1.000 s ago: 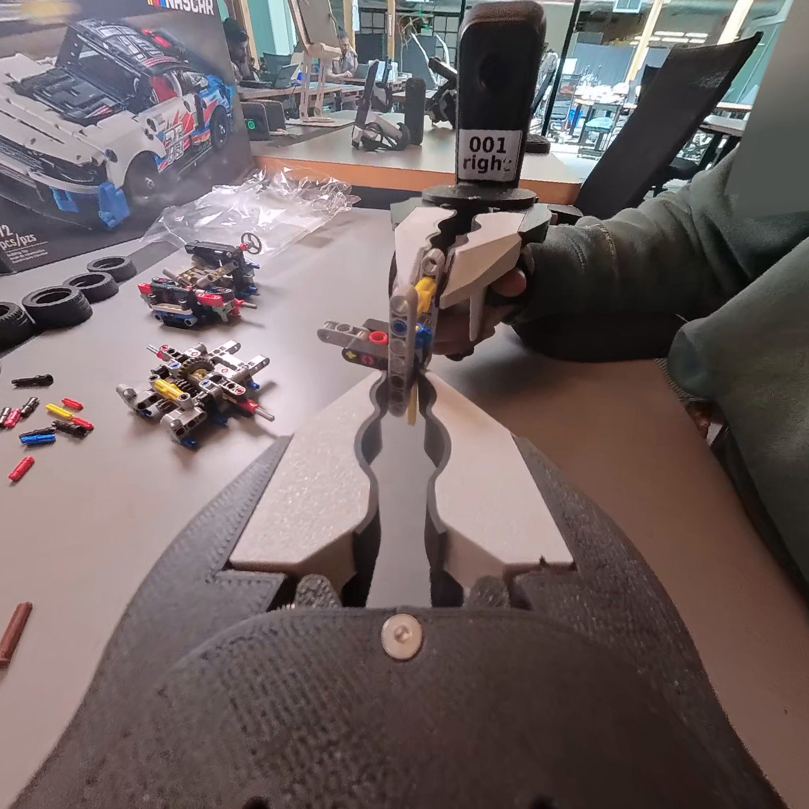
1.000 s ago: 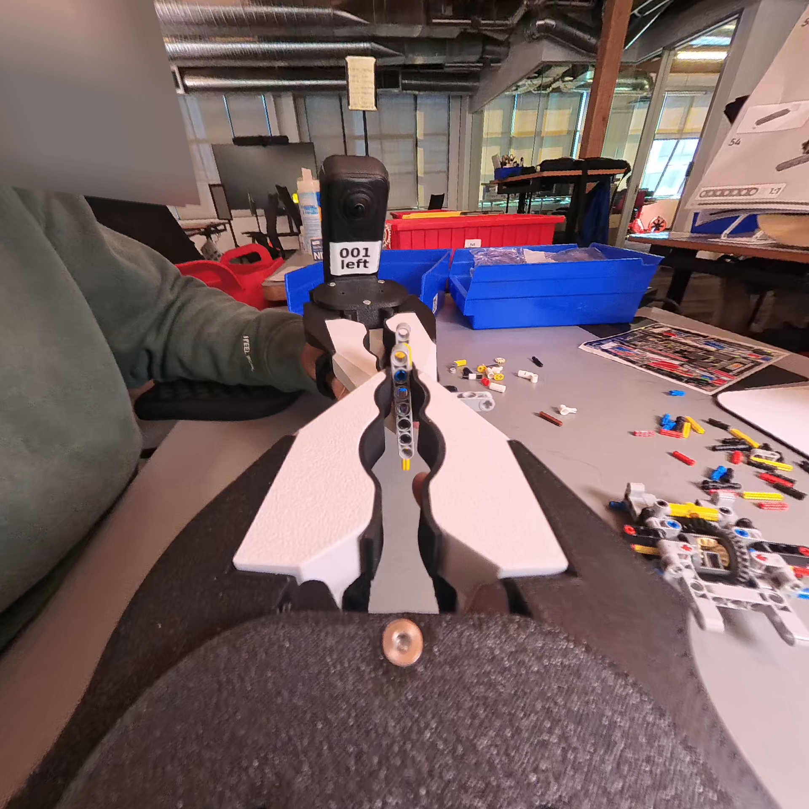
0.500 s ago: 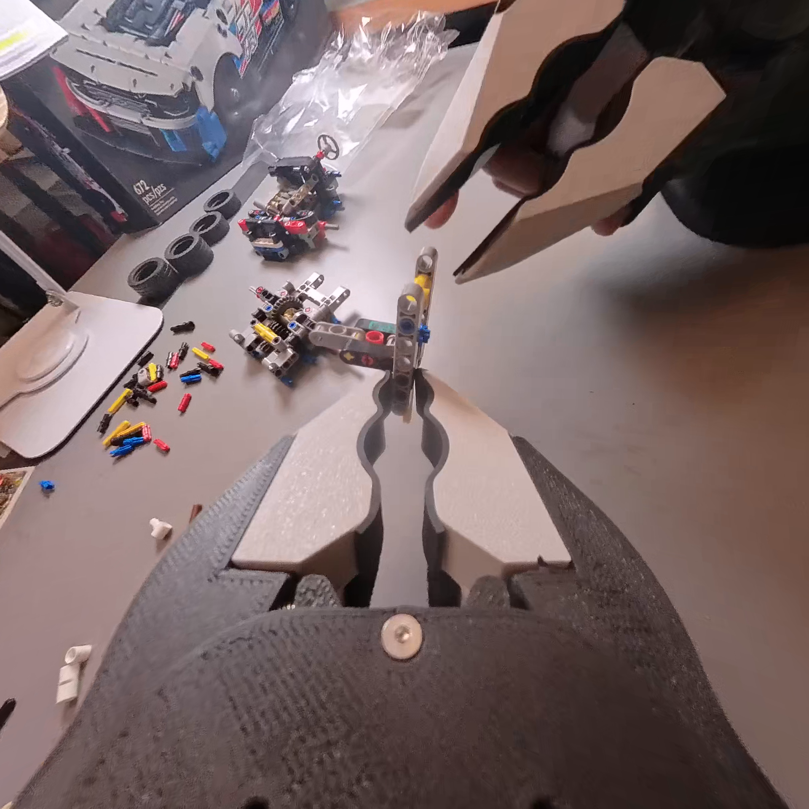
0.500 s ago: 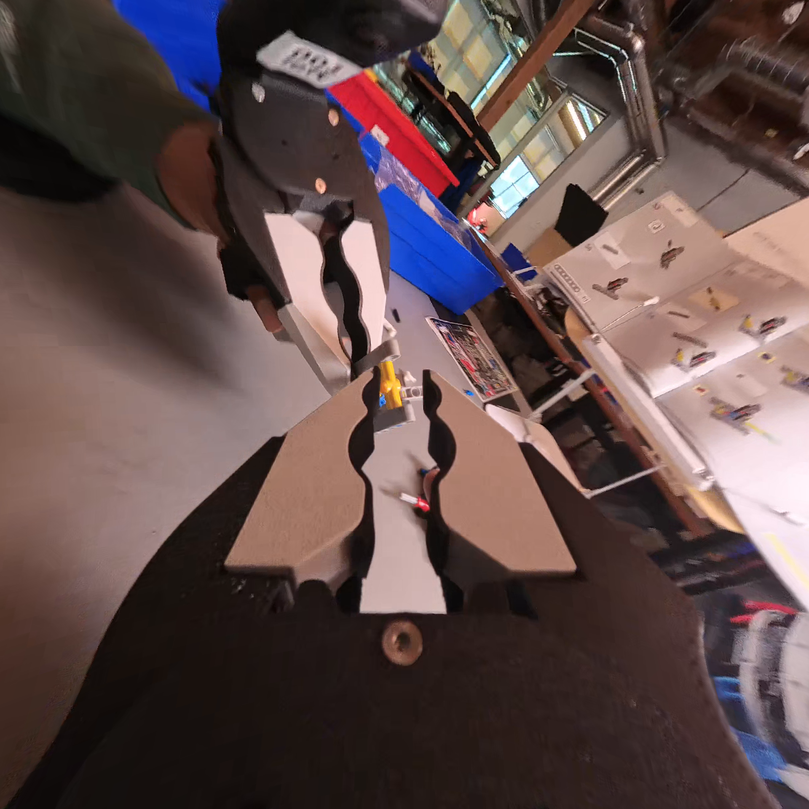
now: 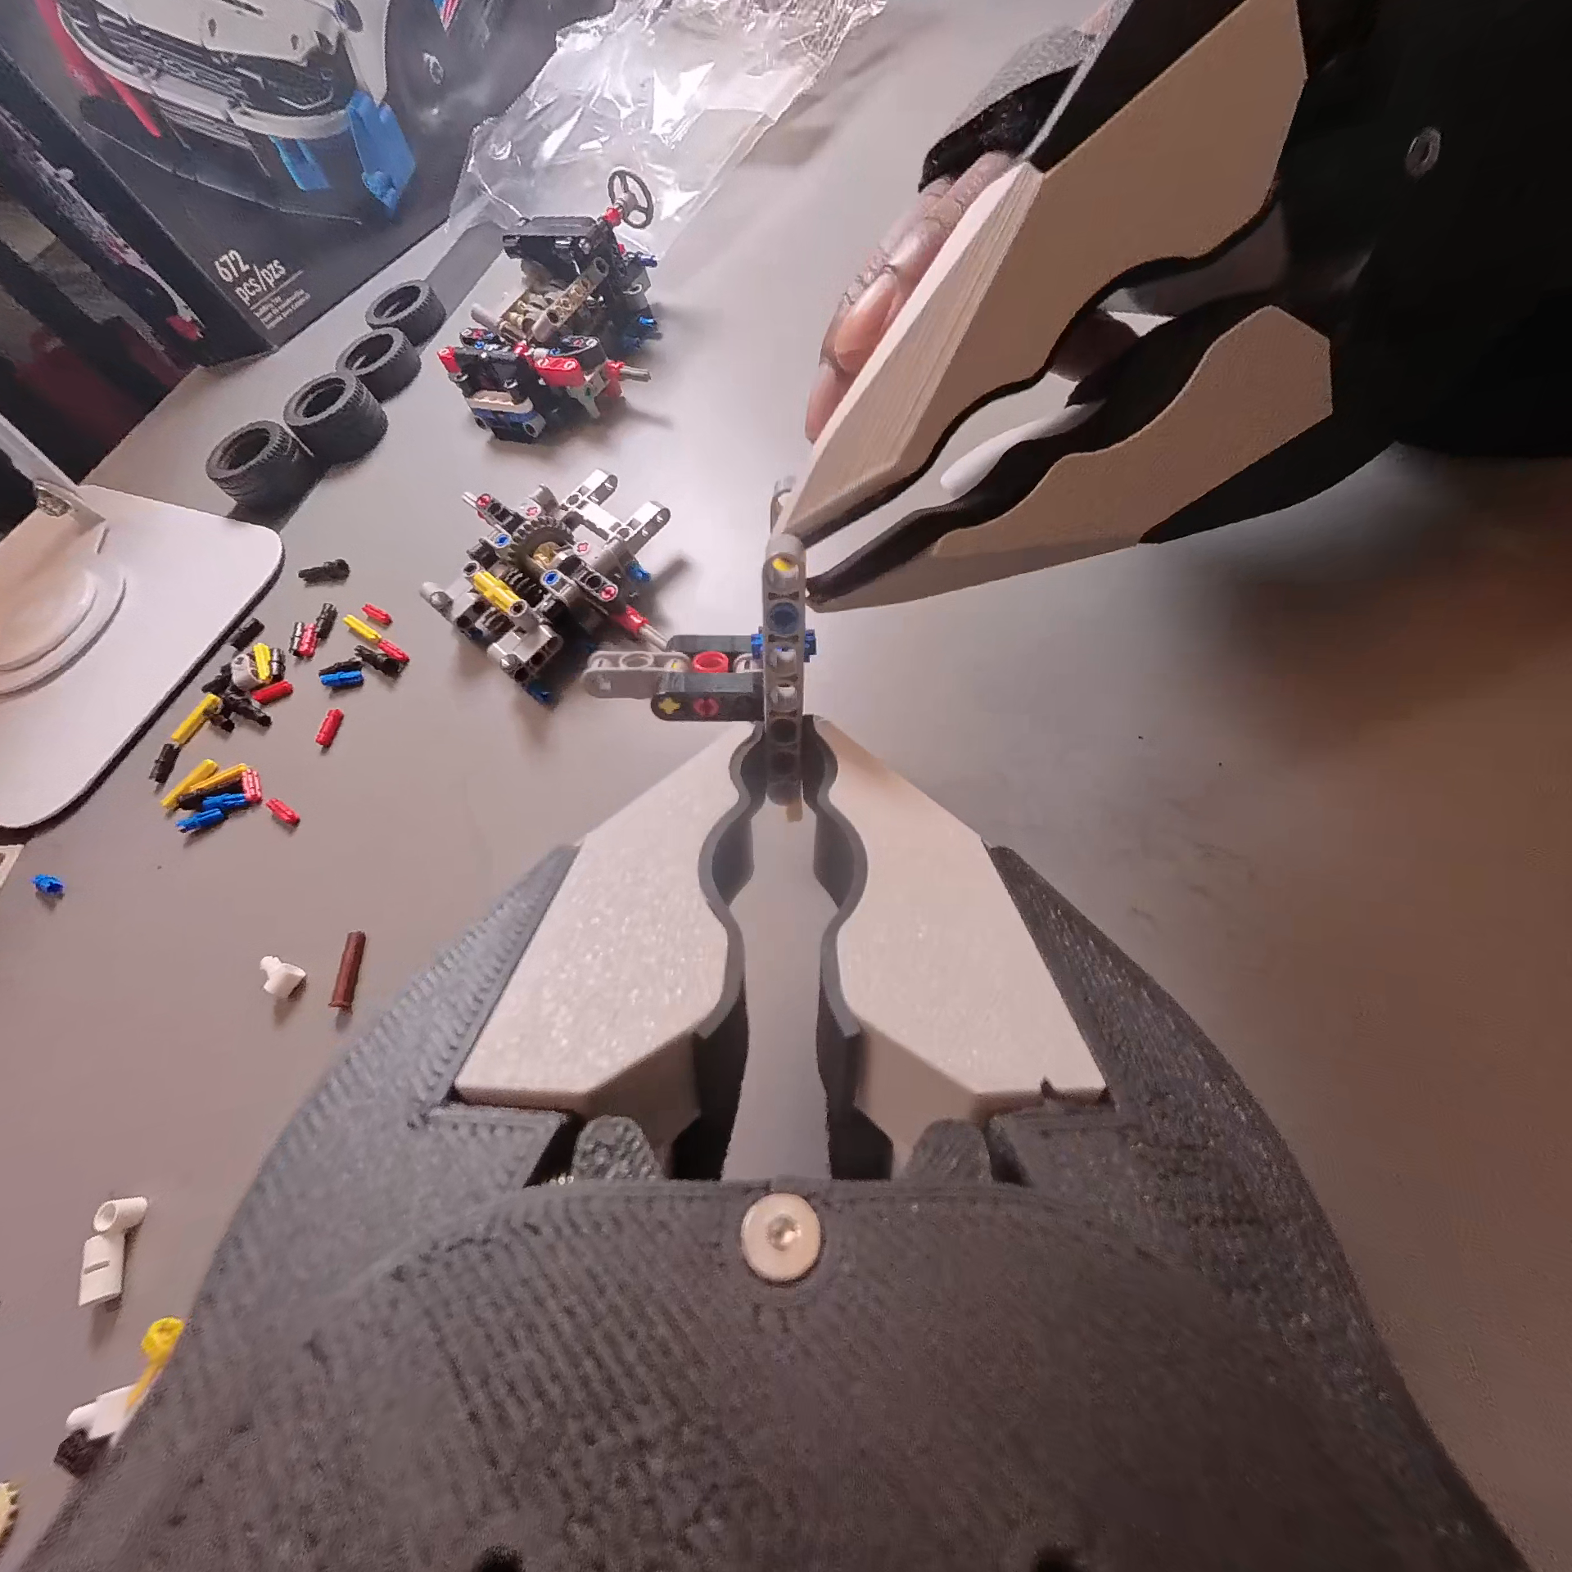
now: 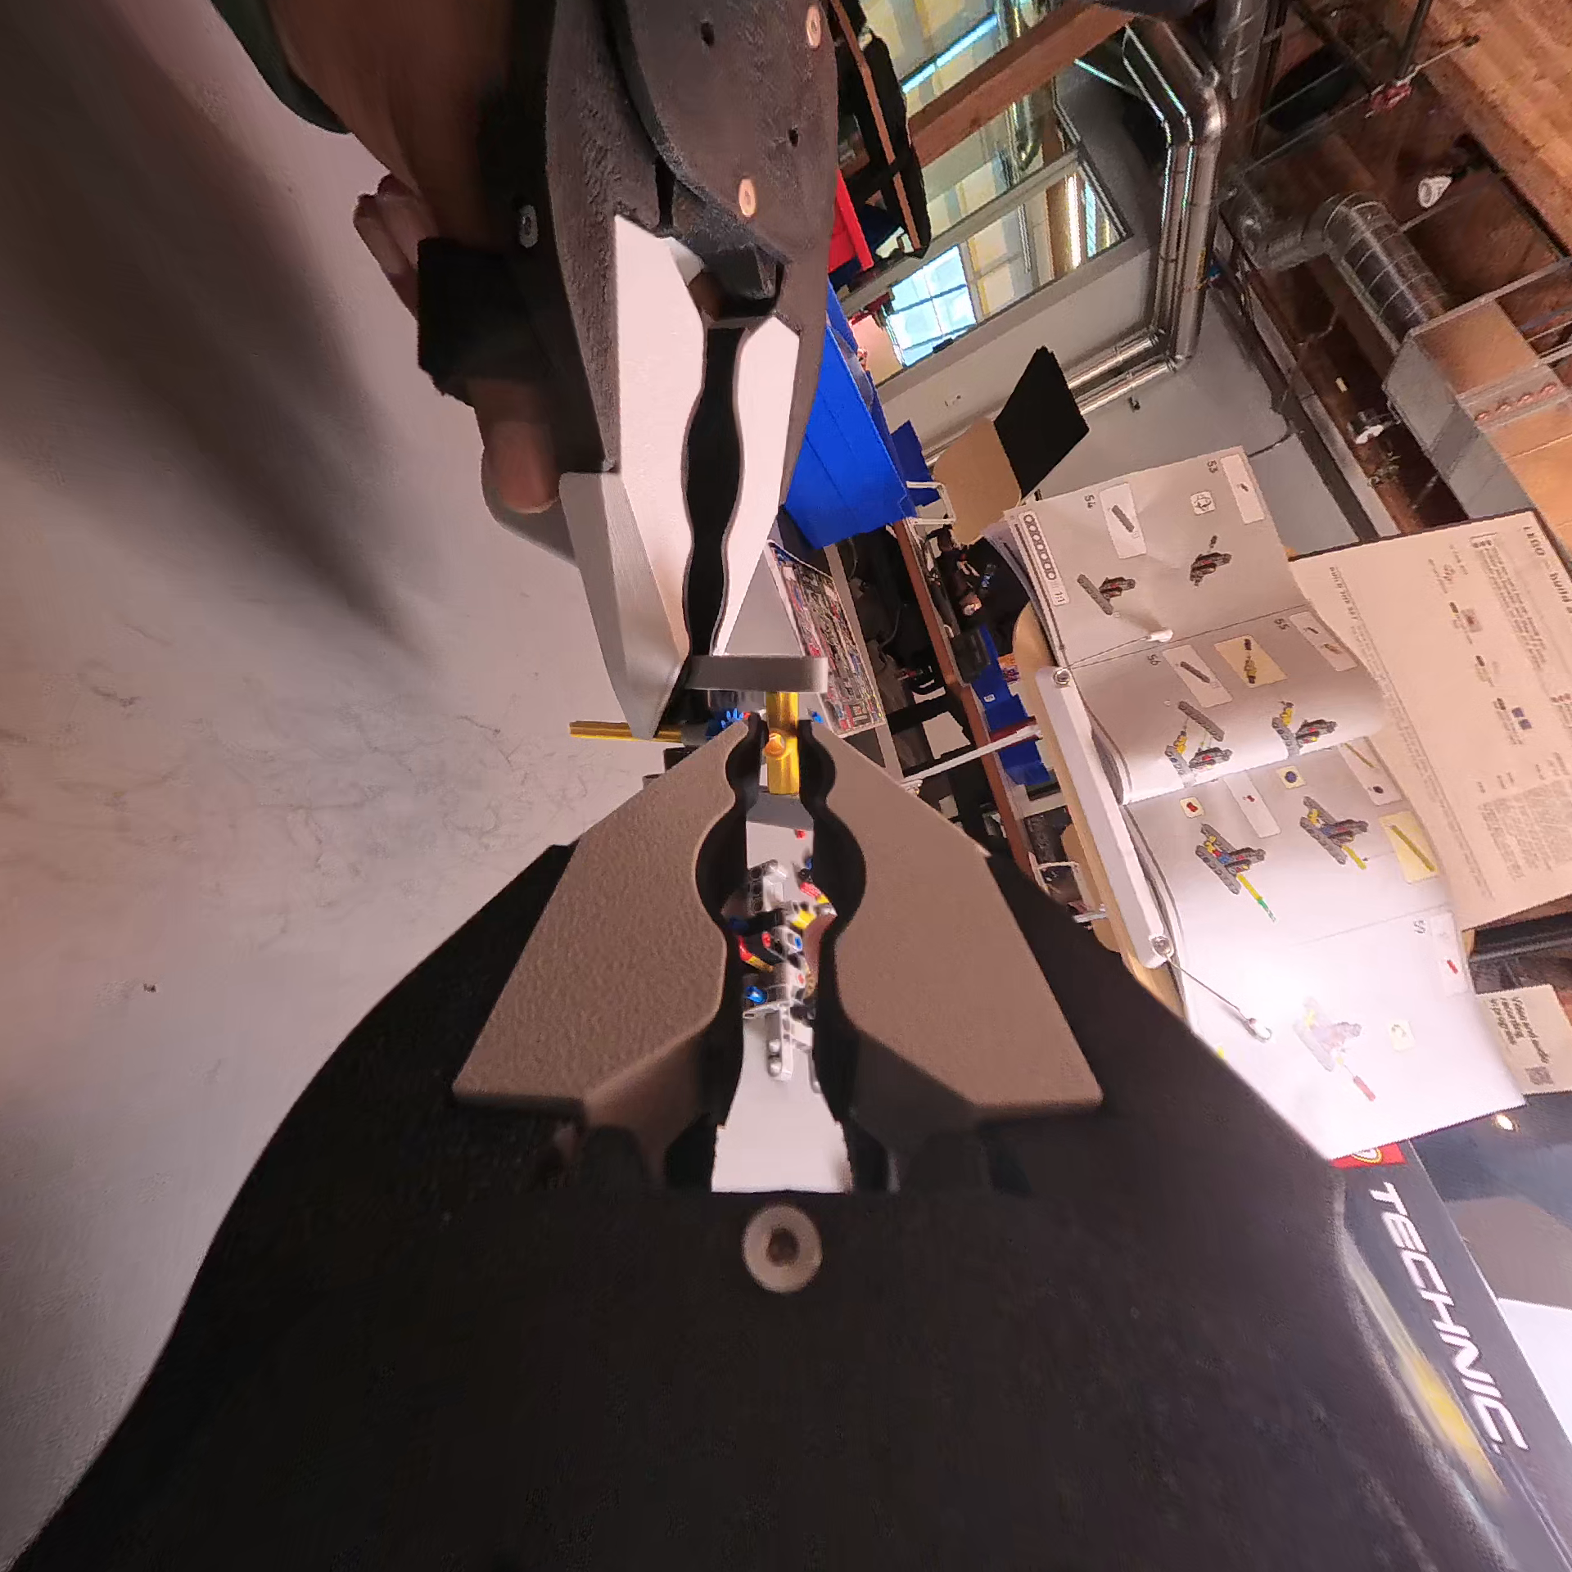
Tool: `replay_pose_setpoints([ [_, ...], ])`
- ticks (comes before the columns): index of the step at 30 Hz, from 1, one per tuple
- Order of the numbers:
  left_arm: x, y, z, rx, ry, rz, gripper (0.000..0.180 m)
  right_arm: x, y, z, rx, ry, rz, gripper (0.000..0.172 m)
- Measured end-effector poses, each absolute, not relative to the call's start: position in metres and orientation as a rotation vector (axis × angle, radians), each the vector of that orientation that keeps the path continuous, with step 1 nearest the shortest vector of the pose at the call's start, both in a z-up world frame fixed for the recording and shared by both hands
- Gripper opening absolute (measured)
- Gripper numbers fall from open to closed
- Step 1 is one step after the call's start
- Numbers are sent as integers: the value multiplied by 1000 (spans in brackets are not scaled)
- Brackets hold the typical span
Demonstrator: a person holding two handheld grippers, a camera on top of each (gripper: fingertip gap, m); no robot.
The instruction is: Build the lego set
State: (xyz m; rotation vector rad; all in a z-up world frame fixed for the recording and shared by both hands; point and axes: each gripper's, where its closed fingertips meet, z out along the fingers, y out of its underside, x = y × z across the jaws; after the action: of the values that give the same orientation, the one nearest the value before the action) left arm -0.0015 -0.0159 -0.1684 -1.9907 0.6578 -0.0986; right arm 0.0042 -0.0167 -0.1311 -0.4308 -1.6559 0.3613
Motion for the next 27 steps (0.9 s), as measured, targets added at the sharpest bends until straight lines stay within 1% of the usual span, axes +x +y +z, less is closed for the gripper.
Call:
replay_pose_setpoints([
  [1, -1, -16, -168, -1995, 646, -121, 6, 4, -16, -130, -427, -1648, 350, 6],
  [8, 3, -20, -170, -2027, 601, -256, 5, 1, -16, -136, -438, -1665, 321, 10],
  [15, 6, -24, -171, -2053, 555, -396, 5, 1, -16, -137, -462, -1673, 321, 9],
  [21, 6, -25, -173, -2072, 540, -430, 5, 2, -18, -139, -507, -1699, 386, 9],
  [25, 6, -26, -176, -2087, 519, -459, 5, 3, -18, -139, -625, -1734, 517, 18],
  [27, 7, -26, -175, -2082, 524, -456, 5, 3, -16, -142, -646, -1749, 515, 16],
])
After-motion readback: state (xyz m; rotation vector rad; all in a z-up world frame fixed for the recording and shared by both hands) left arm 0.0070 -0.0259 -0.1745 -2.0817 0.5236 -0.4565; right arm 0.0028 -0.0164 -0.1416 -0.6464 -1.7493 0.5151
